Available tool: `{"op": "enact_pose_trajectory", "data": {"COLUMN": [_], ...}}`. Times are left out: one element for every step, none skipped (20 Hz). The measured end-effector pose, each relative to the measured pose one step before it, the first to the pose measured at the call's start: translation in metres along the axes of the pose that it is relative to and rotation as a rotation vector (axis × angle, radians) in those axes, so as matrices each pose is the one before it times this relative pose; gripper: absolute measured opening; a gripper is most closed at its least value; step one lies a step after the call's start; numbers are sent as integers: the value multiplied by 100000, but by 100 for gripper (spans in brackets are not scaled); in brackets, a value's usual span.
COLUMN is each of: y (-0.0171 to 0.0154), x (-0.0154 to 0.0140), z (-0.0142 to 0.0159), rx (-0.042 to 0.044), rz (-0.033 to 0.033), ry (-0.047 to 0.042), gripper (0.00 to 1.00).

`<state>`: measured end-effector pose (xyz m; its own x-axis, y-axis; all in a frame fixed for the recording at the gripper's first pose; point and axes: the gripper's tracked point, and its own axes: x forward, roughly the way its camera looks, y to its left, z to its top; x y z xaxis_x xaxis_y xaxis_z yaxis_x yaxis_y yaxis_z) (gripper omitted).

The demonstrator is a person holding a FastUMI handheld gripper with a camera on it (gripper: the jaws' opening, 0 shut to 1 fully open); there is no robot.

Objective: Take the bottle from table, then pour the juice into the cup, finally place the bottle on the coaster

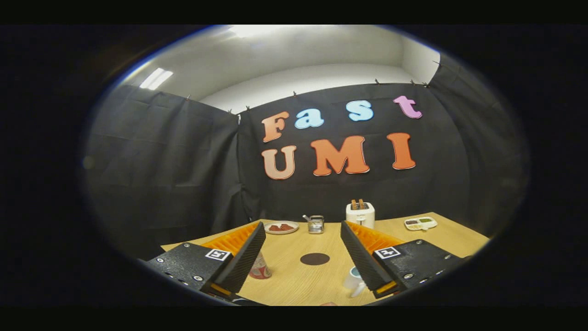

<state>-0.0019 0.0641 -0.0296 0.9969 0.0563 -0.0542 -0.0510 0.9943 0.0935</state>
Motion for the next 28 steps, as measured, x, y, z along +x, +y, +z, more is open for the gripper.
{"op": "enact_pose_trajectory", "data": {"y": [190,85,264,524,796,627,478,490,608,631,679,545,426,439,520,363,294,336,369,332,307,146,-12,112,80,93,52,130], "x": [27,90,299,-30,230,92,351,216,390,468,421,490,523,448,518,523,655,622,687,478,654,611,491,503,610,589,716,459], "z": [-477,-418,-622,-618,-811,-749,-985,-1003,-1039,-855,-825,-691,-733,-658,-747,-654,-728,-583,-615,-503,-577,-502,-587,-540,-705,-669,-601,-701], "rx": [487,782,1124,1571,1672,1199,921,646,624,422,64,-331,-613,-686,-655,-323,129,725,1003,851,375,-159,-380,-570,-905,-797,-707,-556], "rz": [13,-315,75,726,1312,1418,1172,844,1112,1339,1287,900,511,464,554,517,165,667,554,768,286,-61,-302,-152,-492,-388,-552,-347], "ry": [930,1051,1066,1248,1149,1383,1776,2377,2002,1721,1757,1337,1274,1014,1025,787,1427,1073,1228,1111,1180,1227,1329,1136,1434,1207,1495,2165], "gripper": [98,98,98,98,98,98,98,98,98,98,98,98,98,98,98,98,98,98,98,98,98,98,98,98,98,98,98,98]}}
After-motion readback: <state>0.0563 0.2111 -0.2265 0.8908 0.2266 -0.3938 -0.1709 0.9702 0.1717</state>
